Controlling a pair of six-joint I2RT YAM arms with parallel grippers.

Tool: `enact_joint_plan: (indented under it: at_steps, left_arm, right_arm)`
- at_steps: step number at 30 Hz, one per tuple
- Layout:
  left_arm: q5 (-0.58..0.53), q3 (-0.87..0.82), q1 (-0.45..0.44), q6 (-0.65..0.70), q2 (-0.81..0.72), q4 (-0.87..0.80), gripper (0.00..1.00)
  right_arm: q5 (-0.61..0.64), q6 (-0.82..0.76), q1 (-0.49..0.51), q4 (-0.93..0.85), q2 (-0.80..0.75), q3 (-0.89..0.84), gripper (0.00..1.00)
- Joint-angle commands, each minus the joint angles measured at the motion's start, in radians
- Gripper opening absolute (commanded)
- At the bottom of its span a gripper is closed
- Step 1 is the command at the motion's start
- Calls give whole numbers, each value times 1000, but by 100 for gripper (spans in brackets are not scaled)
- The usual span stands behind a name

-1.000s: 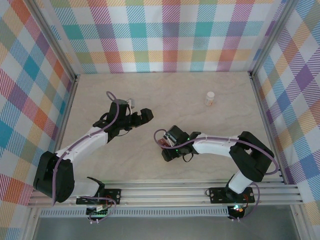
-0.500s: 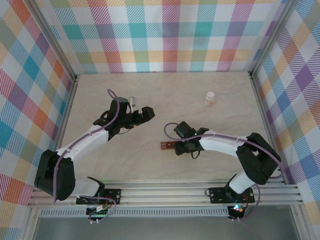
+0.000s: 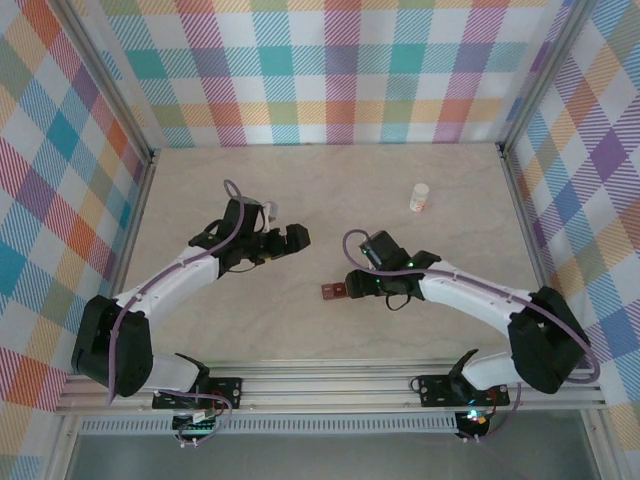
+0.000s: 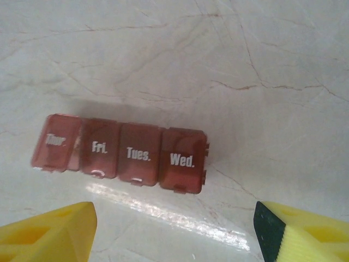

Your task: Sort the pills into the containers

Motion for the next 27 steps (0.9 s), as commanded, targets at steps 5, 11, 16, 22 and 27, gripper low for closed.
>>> enact_joint_plan:
  at_steps: [5, 11, 16, 22, 27]
  left_arm:
    - [-130, 45, -90, 131, 20, -212, 100]
    - [-206, 32, -164, 170, 29, -256, 100]
    - [-276, 30, -218, 191, 42, -274, 100]
    - [-340, 29, -295, 209, 75, -269, 100]
    - [-362, 14, -341, 214, 100, -239, 100]
  right_arm:
    - [-53, 39, -26, 51, 116, 72, 77]
    - [-67, 46, -34, 80, 169, 79, 77]
    - [-65, 49, -43, 95, 204, 73, 76]
    - [-69, 52, -50, 108, 222, 54, 76]
    - [-80, 57, -51, 120, 223, 33, 76]
